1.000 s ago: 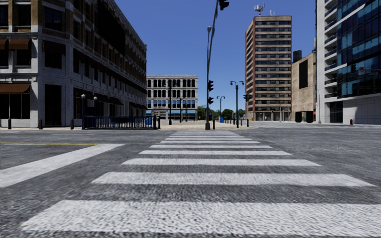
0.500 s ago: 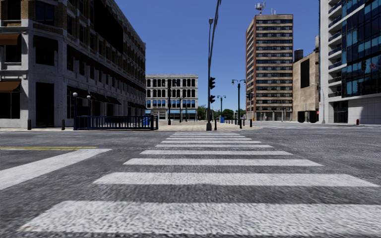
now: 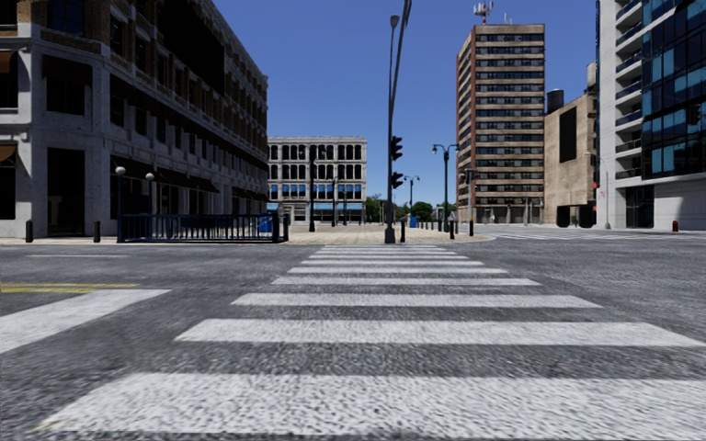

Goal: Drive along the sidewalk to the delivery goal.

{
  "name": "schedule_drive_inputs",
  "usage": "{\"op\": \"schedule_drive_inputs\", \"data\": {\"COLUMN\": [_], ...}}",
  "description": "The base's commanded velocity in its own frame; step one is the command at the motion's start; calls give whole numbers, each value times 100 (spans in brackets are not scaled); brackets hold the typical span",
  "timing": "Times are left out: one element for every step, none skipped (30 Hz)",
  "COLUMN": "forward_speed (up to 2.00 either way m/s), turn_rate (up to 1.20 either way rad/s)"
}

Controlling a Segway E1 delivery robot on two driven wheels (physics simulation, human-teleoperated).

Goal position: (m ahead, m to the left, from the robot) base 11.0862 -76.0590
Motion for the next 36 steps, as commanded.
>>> {"op": "schedule_drive_inputs", "data": {"forward_speed": [200, 200, 200, 200, 200, 200, 200, 200, 200, 200, 200, 200, 200, 200, 200, 200, 200, 200, 200, 200, 200, 200, 200, 200, 200, 200, 200, 200, 200, 200, 200, 200, 200, 200, 200, 200], "turn_rate": [-21, -22, -22, -23, -23, -23, -23, -23, -23, -23, -23, -23, -23, -23, -23, -5, 0, 0, 0, 0, 0, 0, 0, 0, 0, 0, 0, 0, 0, 0, 0, 0, 0, 0, 0, 0]}}
